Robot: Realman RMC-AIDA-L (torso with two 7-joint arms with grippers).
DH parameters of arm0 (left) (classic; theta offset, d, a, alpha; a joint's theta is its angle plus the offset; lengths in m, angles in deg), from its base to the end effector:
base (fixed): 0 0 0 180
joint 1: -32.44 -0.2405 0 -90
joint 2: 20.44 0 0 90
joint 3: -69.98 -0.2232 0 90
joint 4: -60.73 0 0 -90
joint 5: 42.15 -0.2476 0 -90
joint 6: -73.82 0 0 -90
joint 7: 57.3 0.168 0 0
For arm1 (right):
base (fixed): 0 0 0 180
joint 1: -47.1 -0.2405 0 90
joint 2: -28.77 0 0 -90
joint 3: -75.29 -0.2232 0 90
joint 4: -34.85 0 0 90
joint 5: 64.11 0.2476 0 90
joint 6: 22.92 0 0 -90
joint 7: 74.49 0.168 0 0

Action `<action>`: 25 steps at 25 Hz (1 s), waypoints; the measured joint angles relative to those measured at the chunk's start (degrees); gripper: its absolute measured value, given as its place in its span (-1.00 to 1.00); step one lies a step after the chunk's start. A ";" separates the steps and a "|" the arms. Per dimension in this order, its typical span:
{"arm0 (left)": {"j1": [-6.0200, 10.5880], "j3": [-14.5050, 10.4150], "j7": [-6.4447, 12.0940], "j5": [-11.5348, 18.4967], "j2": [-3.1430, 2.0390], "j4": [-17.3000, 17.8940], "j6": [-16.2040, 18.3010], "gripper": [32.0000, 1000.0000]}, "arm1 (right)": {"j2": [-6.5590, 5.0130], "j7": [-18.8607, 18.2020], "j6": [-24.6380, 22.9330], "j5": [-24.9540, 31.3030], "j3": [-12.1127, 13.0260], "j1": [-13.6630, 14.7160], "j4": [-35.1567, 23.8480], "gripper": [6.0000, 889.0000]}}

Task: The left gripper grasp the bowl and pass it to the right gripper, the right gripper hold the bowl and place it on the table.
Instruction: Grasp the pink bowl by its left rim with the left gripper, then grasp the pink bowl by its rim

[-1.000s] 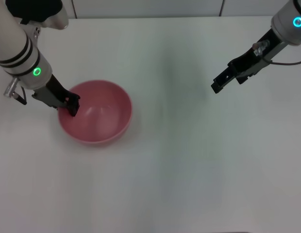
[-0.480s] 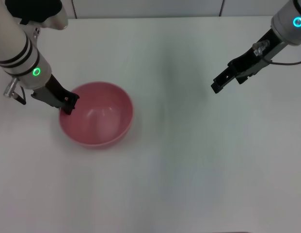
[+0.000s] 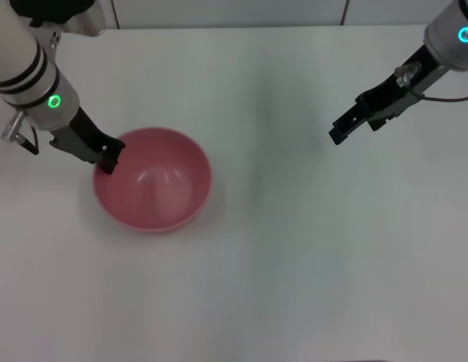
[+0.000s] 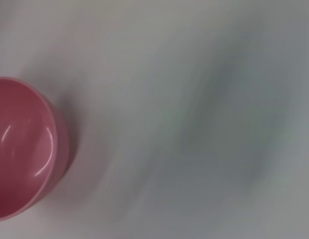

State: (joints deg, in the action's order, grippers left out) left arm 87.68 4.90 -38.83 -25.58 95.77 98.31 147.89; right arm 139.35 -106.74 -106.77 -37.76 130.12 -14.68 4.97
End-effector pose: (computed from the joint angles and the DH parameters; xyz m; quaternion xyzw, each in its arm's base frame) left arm -0.2190 0.4394 -0.0188 -0.7978 -0.5036 0.2204 0.2476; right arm 0.1845 0.4385 -0.0005 -0.8464 0.4907 -0.1666 0.1231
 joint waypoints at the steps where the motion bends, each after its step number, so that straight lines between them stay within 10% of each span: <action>1: 0.12 1.02 0.72 0.01 -0.01 0.02 0.37 -0.97 | -0.01 0.00 0.00 0.05 -0.04 0.00 0.00 0.91; 11: 0.31 2.99 2.82 0.85 -0.03 0.20 2.21 -0.97 | -0.18 0.00 -0.24 0.35 -0.30 -0.14 0.04 0.91; 17: 0.55 3.10 5.26 7.18 -0.61 1.09 4.98 -0.97 | -0.33 0.00 -2.06 0.39 -2.94 -0.68 0.07 0.90; 25: 1.86 3.08 5.32 7.52 0.12 2.43 6.38 -0.95 | -0.48 0.00 -5.24 2.84 -4.74 -1.81 -0.10 0.90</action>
State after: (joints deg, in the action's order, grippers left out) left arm 89.54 7.98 -33.52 -18.06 95.89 100.74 154.28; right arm 138.87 -106.74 -112.00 -34.92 125.38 -16.50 4.87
